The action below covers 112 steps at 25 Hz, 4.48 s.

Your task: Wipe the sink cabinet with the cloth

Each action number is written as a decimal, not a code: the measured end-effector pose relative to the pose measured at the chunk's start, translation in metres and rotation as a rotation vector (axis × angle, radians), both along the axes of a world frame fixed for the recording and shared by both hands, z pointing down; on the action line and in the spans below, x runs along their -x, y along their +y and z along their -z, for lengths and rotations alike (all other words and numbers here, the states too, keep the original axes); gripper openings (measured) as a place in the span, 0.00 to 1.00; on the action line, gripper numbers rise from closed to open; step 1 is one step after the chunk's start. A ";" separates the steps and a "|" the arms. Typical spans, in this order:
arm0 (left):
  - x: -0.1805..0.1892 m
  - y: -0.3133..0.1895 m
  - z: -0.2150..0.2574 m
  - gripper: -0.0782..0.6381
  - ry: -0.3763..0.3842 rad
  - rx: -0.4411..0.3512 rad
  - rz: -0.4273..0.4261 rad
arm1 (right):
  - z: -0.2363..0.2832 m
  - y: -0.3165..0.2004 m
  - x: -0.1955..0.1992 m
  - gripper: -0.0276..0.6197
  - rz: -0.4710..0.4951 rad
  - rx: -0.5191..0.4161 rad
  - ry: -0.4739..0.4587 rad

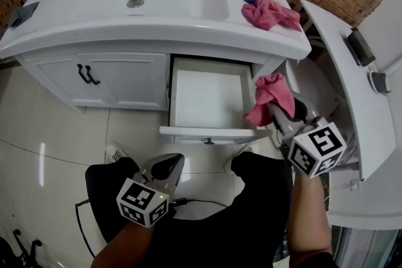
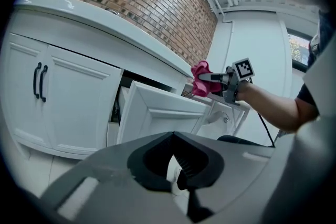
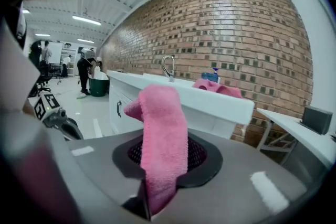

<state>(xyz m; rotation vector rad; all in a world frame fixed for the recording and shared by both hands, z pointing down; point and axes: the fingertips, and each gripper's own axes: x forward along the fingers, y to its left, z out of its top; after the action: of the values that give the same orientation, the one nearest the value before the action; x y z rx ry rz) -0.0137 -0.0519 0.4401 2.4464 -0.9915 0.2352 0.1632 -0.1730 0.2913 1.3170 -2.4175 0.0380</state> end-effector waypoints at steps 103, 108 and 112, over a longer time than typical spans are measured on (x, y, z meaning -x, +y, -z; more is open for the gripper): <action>-0.002 -0.014 -0.008 0.12 0.030 0.056 0.014 | -0.142 -0.141 0.003 0.19 -0.034 0.286 0.173; -0.006 -0.011 -0.004 0.12 0.029 0.041 0.004 | -0.127 -0.132 0.012 0.19 0.002 0.253 0.172; -0.007 -0.005 -0.003 0.12 0.007 0.024 -0.002 | -0.106 -0.111 0.018 0.19 0.051 0.210 0.223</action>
<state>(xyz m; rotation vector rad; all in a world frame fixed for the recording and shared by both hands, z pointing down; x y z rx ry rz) -0.0069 -0.0564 0.4430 2.4255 -0.9779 0.2380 0.1448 -0.2843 0.3970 1.1036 -2.1920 0.1206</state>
